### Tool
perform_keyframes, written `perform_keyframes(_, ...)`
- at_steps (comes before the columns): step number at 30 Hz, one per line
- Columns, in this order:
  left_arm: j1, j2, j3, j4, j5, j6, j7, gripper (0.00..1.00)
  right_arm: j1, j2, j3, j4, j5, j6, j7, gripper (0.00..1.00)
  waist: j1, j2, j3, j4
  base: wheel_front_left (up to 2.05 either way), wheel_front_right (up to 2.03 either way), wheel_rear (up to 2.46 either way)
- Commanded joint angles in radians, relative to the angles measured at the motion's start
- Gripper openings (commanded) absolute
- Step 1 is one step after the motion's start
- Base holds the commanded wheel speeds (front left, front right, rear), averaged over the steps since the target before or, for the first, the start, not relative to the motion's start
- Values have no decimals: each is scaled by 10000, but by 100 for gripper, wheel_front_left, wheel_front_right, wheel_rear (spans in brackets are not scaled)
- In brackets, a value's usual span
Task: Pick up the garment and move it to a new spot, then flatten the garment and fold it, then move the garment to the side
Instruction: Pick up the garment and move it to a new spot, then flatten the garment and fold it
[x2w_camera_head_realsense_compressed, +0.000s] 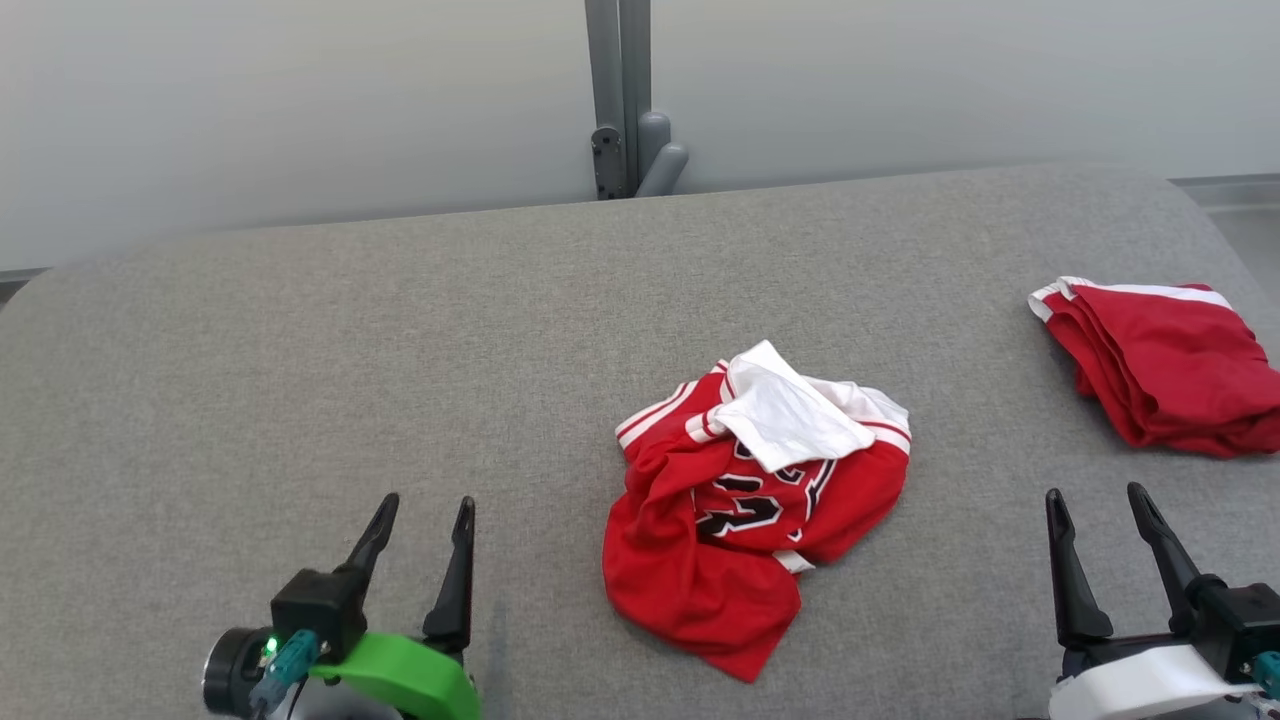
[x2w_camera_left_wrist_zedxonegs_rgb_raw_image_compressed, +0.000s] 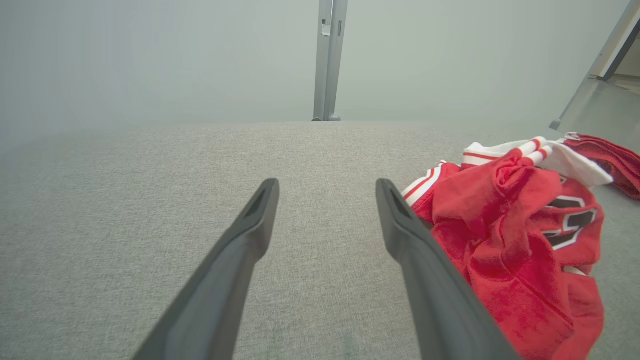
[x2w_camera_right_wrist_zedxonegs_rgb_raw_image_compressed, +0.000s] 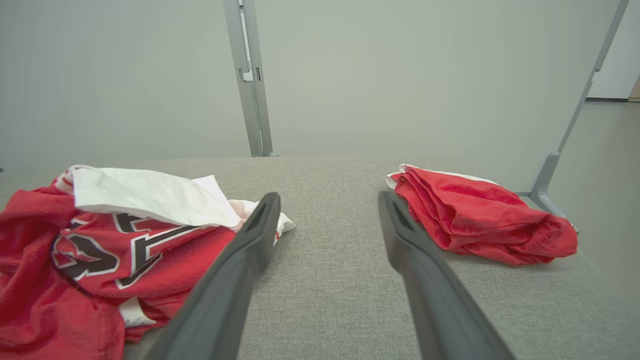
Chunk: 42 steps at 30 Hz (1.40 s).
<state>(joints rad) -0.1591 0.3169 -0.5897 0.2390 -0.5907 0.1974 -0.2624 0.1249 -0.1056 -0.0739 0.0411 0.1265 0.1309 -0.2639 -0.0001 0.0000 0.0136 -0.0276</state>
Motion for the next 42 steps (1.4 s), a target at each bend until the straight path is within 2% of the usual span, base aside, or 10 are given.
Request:
perform_keyframes(1,641,136,528,-209,340,33,-24,100,212,-70,-139,69,-90,-4,-5,100,1,0,-243,274,0,0,0)
perform_keyframes(5,1492,-73,1748,-474,754,-315,-27,100,402,-141,-358,275,-197,-4,-5,100,1,0,-375,468,0,0,0)
perform_keyframes(6,1492,-73,1748,-474,754,-315,-27,100,402,-141,-358,275,-197,-4,-5,100,1,0,-375,468,0,0,0)
perform_keyframes(13,2594,-425,3589,-195,1516,-1563,-27,100,528,-182,-490,651,-262,-4,-5,100,1,0,-596,707,0,0,0)
perform_keyframes(21,2983,-1013,4775,29,2434,-2514,-28,100,549,-177,-629,983,-313,-4,-5,100,1,0,-691,879,0,0,0)
perform_keyframes(29,2827,-1519,5372,119,3057,-2937,-28,100,415,-107,-573,1038,-324,-4,-5,100,1,0,-591,932,0,0,0)
perform_keyframes(36,2689,-1779,5608,81,3353,-3139,-29,100,369,-144,-522,1031,-270,-4,-5,100,1,0,-532,890,0,0,0)
perform_keyframes(42,2204,-1988,5113,-285,3756,-3240,-29,100,202,-237,-421,952,-233,-4,-5,100,1,0,-402,717,0,0,0)
